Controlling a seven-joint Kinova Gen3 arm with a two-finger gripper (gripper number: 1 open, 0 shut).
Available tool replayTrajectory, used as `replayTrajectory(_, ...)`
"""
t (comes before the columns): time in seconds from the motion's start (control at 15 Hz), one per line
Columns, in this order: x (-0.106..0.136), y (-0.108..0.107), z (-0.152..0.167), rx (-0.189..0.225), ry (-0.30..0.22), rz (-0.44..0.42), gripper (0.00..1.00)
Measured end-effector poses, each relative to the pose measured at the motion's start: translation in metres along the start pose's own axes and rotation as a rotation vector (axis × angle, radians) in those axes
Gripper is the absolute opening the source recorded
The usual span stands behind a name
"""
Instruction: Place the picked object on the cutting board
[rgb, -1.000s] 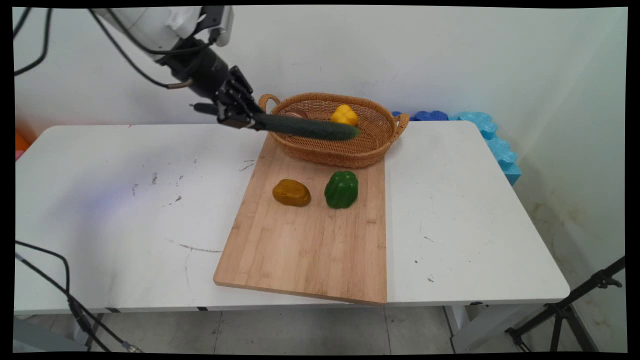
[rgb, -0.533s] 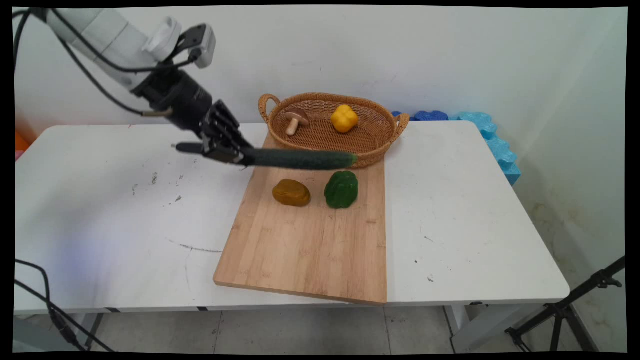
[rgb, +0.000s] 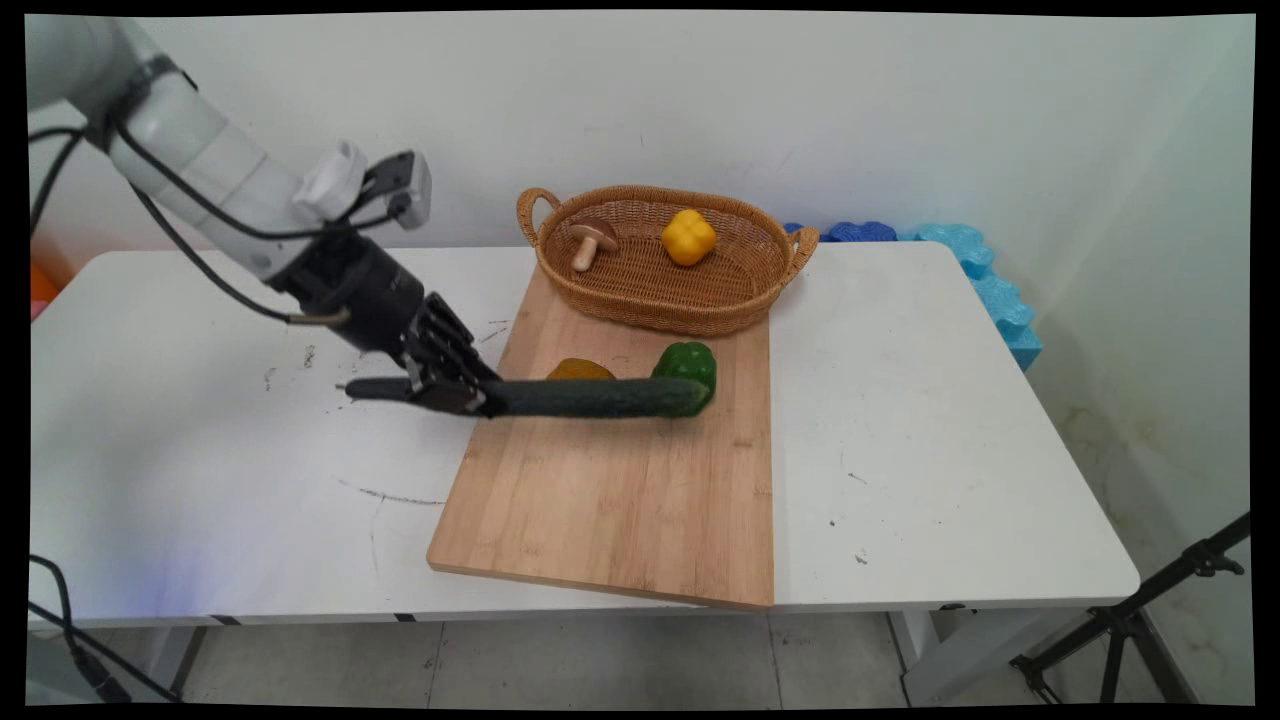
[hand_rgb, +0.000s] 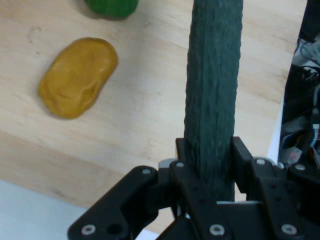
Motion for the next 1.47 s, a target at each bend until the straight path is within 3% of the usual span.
replayTrajectory(0.93, -0.027, 0.002, 0.11, -0.074, 0.03, -0.011, 0.0)
replayTrajectory(1.4, -0.029, 0.0, 0.142, -0.088, 0.043, 0.021, 0.0)
replayTrajectory(1.47, -0.029, 0.0, 0.145, -0.089, 0.045, 0.025, 1.0)
